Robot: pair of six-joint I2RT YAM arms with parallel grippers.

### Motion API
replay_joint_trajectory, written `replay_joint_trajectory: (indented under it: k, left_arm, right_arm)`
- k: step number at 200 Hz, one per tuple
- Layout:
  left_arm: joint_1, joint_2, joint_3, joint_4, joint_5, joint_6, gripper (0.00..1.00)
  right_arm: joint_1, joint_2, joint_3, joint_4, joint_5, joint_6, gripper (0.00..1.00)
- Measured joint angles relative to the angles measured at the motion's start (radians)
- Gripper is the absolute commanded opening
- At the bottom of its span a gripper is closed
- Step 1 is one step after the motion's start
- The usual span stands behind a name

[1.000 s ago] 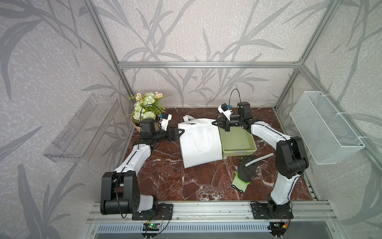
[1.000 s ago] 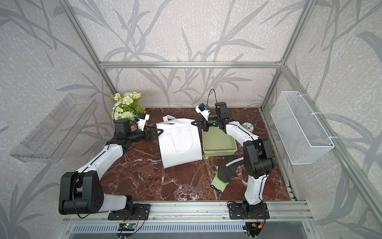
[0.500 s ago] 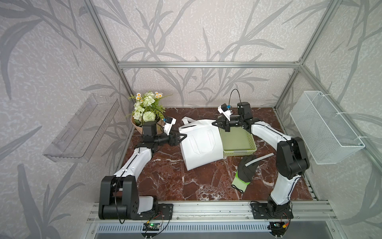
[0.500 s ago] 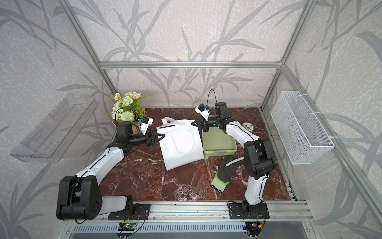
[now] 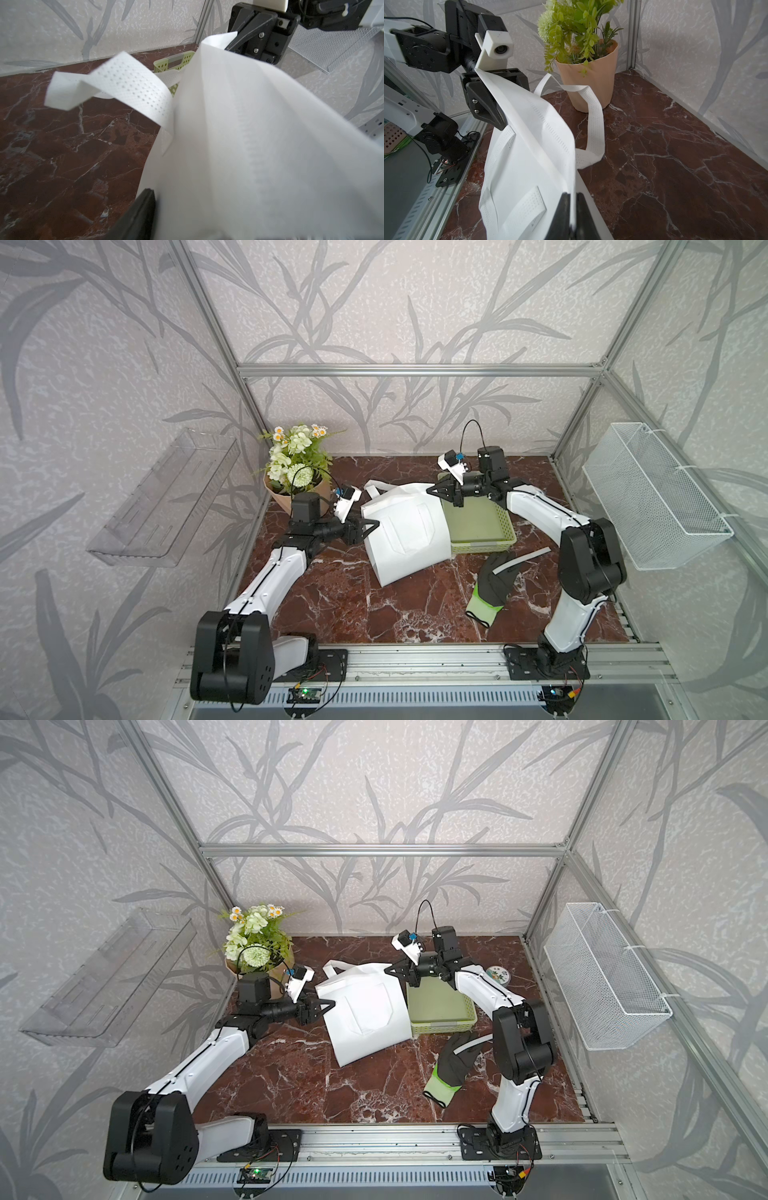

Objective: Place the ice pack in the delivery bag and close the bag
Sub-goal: Seal the delivery bag at the center of the board.

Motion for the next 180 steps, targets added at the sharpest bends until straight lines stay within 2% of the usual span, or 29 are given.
replay_joint_trajectory:
  k: [29, 56, 78, 102, 150, 180]
  left_arm:
    - [0.0, -0.029, -0.027, -0.008, -0.008, 0.012, 0.55]
    - [0.0, -0.045, -0.046, -0.01, -0.015, 0.014, 0.38]
    - [-0.004, -0.051, -0.051, -0.015, -0.021, 0.014, 0.22]
    - [-0.006, -0.062, -0.051, -0.025, -0.028, 0.023, 0.09]
    - [-0.019, -0.063, -0.02, -0.064, -0.035, 0.041, 0.01]
    - [-0.027, -0.05, 0.002, -0.08, -0.042, 0.049, 0.0]
  right_arm:
    - [0.0, -0.005, -0.011, 0.0, 0.001, -0.005, 0.09]
    - [0.0, -0.015, -0.018, -0.008, 0.002, -0.016, 0.1]
    - [0.001, -0.025, -0.018, -0.024, 0.014, -0.032, 0.22]
    - [0.0, -0.052, -0.018, -0.06, 0.045, -0.069, 0.4]
    - [-0.001, -0.14, 0.03, -0.159, 0.114, -0.131, 0.69]
    - [0.016, -0.178, 0.125, -0.194, 0.151, -0.157, 0.71]
